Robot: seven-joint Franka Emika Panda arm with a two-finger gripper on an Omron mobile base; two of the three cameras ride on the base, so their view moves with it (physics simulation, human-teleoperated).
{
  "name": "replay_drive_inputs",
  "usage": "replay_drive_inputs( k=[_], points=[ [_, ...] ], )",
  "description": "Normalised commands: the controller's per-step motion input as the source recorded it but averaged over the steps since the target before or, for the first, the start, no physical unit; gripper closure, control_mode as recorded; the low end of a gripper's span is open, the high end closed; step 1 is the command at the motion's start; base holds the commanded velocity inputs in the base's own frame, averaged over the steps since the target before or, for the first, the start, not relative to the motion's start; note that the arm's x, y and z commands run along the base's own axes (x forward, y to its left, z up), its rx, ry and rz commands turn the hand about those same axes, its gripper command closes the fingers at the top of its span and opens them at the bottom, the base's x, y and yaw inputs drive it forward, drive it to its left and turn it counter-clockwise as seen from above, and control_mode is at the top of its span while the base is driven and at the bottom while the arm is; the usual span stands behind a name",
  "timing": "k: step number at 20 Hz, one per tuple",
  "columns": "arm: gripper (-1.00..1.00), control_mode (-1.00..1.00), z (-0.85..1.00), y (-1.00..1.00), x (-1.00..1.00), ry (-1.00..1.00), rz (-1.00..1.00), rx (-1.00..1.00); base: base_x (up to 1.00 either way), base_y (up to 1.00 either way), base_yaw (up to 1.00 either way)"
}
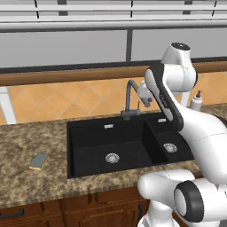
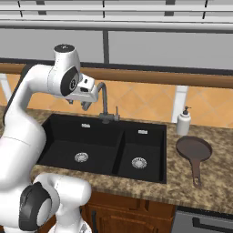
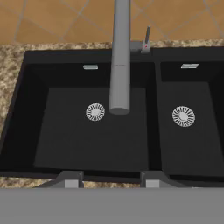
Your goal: Pick the pan and sponge and place them into the sink. Then turn on the water.
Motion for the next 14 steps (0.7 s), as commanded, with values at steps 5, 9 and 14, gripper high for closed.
replay_drive_inputs(
  k=[5,9,14],
  points=[
    [-1.00,-1.00,-0.13,-0.19,0.00,-0.02,0.00,-0.02,0.00,0.00,0.00],
    [-1.00,-1.00,-0.23,-0.88,0.00,-0.01,0.00,-0.06,0.00,0.00,0.00],
    [-1.00,-1.00,-0.19,-1.00,0.00,0.00,0.00,-0.01,0.00,0.00,0.00]
  ],
)
